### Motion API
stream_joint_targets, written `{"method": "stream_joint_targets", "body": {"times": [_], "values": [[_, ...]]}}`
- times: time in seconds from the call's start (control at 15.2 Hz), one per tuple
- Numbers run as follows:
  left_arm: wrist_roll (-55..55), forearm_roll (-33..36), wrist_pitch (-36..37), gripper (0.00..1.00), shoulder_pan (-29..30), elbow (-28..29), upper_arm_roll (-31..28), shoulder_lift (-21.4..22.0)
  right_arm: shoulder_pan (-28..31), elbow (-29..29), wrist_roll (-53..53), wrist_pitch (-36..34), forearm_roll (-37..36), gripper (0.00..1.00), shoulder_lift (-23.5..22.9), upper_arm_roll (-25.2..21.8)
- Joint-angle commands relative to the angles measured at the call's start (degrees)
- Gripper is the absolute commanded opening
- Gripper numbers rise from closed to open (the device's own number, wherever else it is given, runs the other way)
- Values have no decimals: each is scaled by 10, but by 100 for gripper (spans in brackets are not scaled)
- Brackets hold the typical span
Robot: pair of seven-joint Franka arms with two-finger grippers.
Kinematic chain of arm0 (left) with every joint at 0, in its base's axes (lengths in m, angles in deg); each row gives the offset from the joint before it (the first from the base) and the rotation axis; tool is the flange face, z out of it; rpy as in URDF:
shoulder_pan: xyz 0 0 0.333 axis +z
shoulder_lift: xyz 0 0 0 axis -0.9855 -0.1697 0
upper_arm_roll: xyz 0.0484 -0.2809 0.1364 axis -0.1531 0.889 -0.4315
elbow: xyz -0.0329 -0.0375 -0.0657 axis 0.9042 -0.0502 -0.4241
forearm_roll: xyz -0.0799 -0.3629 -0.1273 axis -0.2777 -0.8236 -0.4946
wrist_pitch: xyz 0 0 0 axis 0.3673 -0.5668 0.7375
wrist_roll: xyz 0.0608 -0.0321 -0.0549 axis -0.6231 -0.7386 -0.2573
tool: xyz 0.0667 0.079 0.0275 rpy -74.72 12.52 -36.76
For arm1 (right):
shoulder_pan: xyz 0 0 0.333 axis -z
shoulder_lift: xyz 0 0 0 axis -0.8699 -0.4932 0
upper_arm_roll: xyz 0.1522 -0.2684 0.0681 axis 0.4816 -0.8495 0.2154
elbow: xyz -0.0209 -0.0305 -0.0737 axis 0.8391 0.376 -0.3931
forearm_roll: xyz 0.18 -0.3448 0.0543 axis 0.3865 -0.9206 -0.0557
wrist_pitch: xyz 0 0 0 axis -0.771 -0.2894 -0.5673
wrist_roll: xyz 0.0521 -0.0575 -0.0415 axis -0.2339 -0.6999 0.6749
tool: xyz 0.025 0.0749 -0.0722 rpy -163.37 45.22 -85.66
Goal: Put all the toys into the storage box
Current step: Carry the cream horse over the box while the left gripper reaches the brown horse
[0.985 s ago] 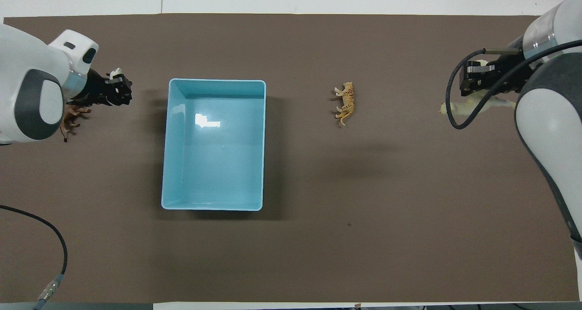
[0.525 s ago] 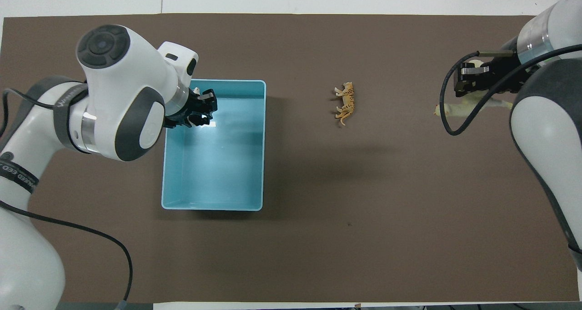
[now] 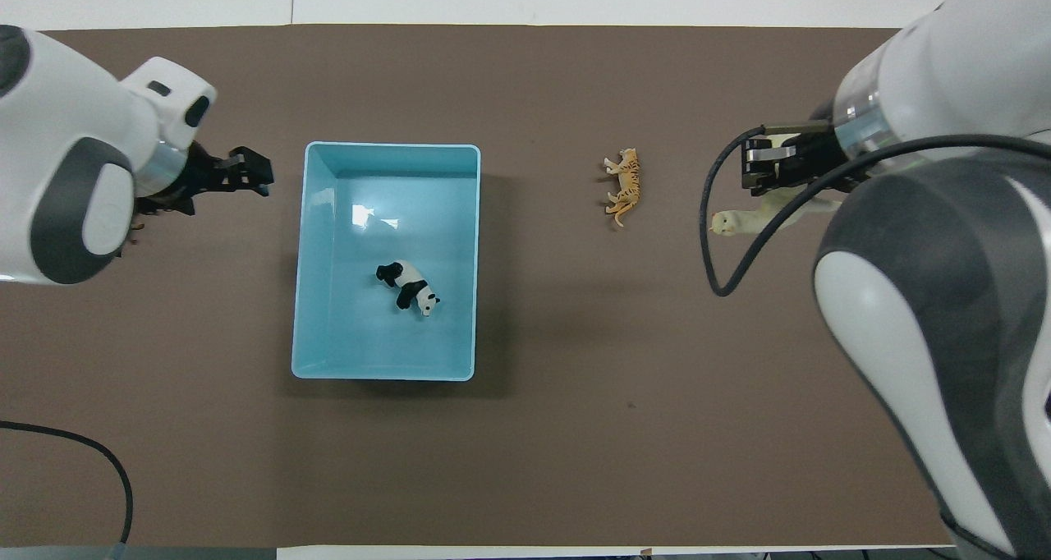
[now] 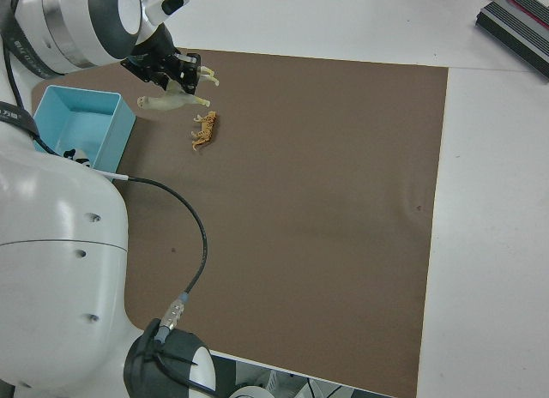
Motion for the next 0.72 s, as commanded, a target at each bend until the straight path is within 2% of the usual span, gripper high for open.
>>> {"method": "stream_joint_targets", "body": {"times": [0.0,0.13,0.26,0.39,0.53,0.66], "values": [[-154,5,-78,100,91,32,6,-2,-66,-23,-93,-2,19,0,-4,1],[-193,26,-162,100,127,52,4,-15,-142,-74,-152,4,12,0,-63,-1],[-228,55,-227,100,162,54,5,-50,-210,-106,-224,69,-4,0,-131,-6],[-232,62,-268,100,166,45,4,-92,-243,-105,-242,138,-11,0,-173,-7],[-226,60,-301,100,167,45,4,-113,-275,-106,-247,172,-35,0,-225,-9],[-214,56,-328,100,169,39,4,-134,-301,-103,-293,249,-75,0,-276,-10]]}}
